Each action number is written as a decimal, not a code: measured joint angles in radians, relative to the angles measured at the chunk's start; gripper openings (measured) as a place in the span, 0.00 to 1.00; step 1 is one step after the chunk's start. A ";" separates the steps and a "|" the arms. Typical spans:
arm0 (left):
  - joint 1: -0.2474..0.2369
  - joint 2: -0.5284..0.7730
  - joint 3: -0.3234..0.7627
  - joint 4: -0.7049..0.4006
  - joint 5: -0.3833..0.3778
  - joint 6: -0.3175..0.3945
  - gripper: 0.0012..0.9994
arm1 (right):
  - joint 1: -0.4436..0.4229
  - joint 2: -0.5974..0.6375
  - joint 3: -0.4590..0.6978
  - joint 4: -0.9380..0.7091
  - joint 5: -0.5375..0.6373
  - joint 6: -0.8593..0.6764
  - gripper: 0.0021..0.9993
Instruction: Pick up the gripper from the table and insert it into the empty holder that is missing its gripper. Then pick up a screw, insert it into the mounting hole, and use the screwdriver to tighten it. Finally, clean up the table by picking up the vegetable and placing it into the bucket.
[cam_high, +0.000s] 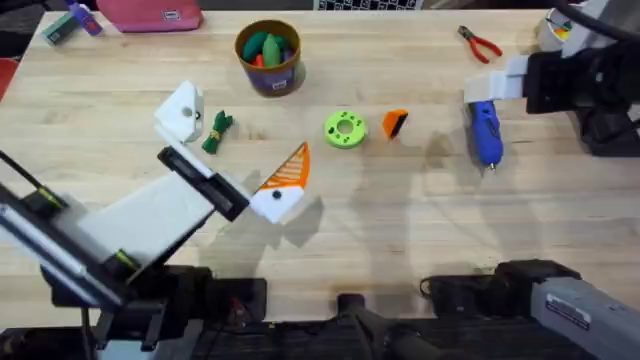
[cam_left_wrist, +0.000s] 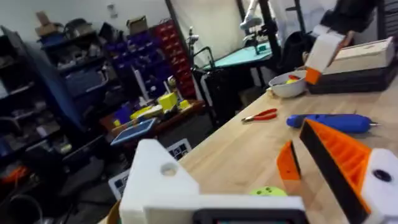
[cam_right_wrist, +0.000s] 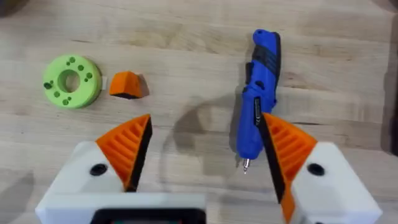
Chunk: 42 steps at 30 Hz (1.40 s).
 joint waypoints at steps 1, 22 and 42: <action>0.000 -0.011 0.000 0.003 0.016 0.000 0.99 | 0.000 0.000 0.000 0.000 0.000 0.000 0.99; 0.000 -0.131 -0.001 -0.284 0.287 -0.007 0.99 | 0.000 0.000 0.000 0.000 0.000 0.000 0.99; 0.000 -0.131 -0.001 -0.505 0.242 -0.174 0.99 | 0.000 0.000 0.000 0.000 0.000 0.000 0.99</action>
